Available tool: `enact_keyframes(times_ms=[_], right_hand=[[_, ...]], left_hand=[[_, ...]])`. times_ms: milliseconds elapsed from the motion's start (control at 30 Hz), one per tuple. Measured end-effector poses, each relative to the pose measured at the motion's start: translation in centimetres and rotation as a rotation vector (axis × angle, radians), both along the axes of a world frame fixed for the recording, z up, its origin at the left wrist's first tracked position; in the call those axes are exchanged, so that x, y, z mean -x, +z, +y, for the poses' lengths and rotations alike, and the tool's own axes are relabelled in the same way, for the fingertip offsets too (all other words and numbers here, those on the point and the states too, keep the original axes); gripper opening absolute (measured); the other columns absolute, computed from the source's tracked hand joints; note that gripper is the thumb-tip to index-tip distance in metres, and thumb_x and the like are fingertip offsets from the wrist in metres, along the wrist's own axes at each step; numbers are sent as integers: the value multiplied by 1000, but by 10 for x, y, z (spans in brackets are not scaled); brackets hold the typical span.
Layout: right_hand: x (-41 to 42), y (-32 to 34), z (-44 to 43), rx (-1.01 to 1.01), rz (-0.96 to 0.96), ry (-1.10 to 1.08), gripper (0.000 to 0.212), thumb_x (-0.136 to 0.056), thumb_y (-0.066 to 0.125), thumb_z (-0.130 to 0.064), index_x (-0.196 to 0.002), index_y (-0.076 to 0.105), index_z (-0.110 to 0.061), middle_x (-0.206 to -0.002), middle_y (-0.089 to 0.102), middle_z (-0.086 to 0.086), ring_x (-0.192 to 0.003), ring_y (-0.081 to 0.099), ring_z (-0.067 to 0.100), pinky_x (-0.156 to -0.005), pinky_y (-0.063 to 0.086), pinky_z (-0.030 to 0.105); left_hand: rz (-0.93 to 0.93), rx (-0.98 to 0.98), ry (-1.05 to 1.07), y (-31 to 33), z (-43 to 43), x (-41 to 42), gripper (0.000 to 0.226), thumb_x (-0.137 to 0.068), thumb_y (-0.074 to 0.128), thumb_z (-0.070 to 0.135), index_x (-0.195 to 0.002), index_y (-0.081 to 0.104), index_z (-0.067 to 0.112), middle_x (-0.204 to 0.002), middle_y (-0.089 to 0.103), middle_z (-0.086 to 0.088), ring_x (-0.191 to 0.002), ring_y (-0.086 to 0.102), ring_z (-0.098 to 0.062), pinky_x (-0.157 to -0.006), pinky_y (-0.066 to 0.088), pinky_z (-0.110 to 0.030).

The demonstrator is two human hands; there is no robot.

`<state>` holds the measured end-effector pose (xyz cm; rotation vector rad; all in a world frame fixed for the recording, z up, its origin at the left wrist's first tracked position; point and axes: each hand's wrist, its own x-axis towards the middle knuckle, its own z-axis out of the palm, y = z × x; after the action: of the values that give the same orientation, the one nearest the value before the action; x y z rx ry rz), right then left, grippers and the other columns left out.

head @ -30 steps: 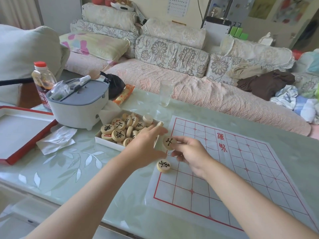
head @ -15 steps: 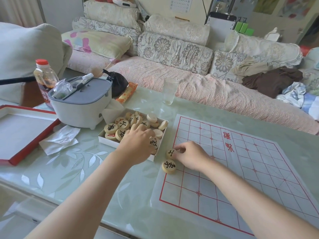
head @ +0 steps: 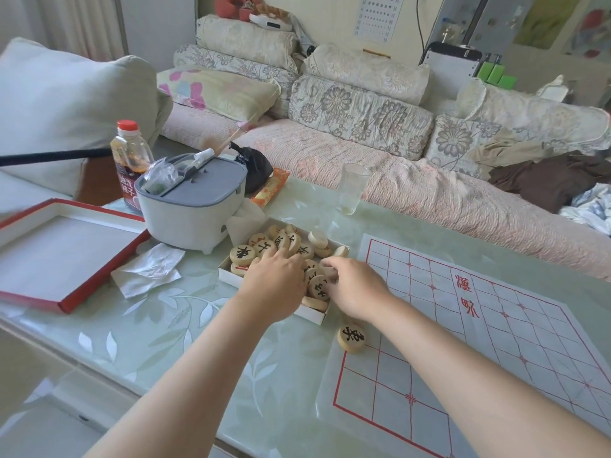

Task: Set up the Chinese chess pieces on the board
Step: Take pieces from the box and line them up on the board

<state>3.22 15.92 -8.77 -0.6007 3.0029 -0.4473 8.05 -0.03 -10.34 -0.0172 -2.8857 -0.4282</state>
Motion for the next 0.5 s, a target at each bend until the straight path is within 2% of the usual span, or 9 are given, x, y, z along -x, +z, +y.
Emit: enact_keyframes(times_ms=[100,267,367,433,500], right_hand=[[4,-5,-1,-26,10,-23,41,-92,62,-31,-132,51,-34,-120,66,-5,-109,61,22,-83,49,34],[8,-1,2,86,5,-23,20,-91,64,-26,-105,60,-38,-101,65,-14,-92,61,13,-79,51,32],[14,7,-1,356,-76,25,20,-89,67,-15,-89,67,-35,-89,67,-16,-77,59,0,-71,46,18],[14,15,-5,583,-164,36,18,-88,74,-11,-90,69,-28,-86,69,-12,-69,60,-2,-70,48,15],[12,23,-9,706,-206,21,16,-86,77,-12,-97,69,-20,-90,72,-3,-58,60,-1,-63,50,14]], left_hand=[[7,-3,-16,-1,-3,-1,30,-92,44,33,-118,55,23,-117,54,0,-110,44,-23,-89,44,-37],[32,-113,-62,7,-2,0,37,-93,47,33,-129,51,30,-119,50,2,-110,42,-23,-92,43,-37],[51,-272,-109,17,3,-1,42,-95,49,26,-137,46,31,-126,51,4,-114,46,-19,-83,35,-24],[63,-393,-88,21,6,0,42,-94,54,22,-135,49,31,-123,57,3,-108,53,-17,-79,37,-24],[86,-506,-27,22,5,1,40,-92,56,18,-129,55,32,-113,64,5,-96,57,-14,-75,44,-23]])
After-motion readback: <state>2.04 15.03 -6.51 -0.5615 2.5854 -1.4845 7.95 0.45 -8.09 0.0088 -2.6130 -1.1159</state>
